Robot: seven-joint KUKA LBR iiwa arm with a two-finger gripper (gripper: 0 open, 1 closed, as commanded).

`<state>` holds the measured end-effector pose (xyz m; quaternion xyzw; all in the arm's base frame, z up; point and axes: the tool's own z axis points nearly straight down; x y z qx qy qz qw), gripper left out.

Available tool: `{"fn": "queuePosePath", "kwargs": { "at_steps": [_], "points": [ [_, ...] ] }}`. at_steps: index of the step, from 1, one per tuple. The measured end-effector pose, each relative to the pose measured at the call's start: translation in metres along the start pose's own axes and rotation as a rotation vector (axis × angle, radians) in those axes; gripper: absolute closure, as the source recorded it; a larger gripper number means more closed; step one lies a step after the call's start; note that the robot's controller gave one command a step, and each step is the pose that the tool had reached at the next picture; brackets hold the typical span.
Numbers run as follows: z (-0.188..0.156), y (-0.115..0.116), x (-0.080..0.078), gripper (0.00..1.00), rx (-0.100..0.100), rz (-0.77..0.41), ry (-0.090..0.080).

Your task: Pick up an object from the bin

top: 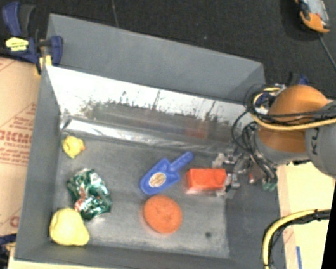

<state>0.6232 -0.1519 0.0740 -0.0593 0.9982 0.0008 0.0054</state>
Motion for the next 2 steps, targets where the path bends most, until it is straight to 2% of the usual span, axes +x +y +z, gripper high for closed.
{"fn": "queuePosePath", "kwargs": {
  "at_steps": [2],
  "points": [
    [-0.116,-0.001,-0.003,1.00,0.002,0.000,-0.003]
  ]
}}
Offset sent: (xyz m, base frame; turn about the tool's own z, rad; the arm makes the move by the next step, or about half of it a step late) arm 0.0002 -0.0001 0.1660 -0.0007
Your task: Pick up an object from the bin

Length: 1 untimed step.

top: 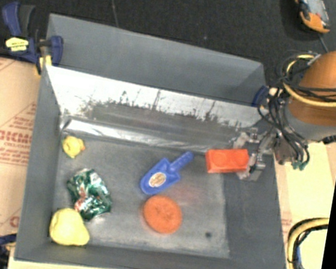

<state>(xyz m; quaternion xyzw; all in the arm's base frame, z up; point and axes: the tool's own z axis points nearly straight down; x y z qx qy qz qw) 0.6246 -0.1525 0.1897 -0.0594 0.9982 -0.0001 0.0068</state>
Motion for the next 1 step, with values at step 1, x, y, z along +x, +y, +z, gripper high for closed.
{"fn": "queuePosePath", "kwargs": {
  "at_steps": [1],
  "points": [
    [-0.0382,-0.0007,-0.0013,1.00,0.002,0.001,-0.004]
  ]
}}
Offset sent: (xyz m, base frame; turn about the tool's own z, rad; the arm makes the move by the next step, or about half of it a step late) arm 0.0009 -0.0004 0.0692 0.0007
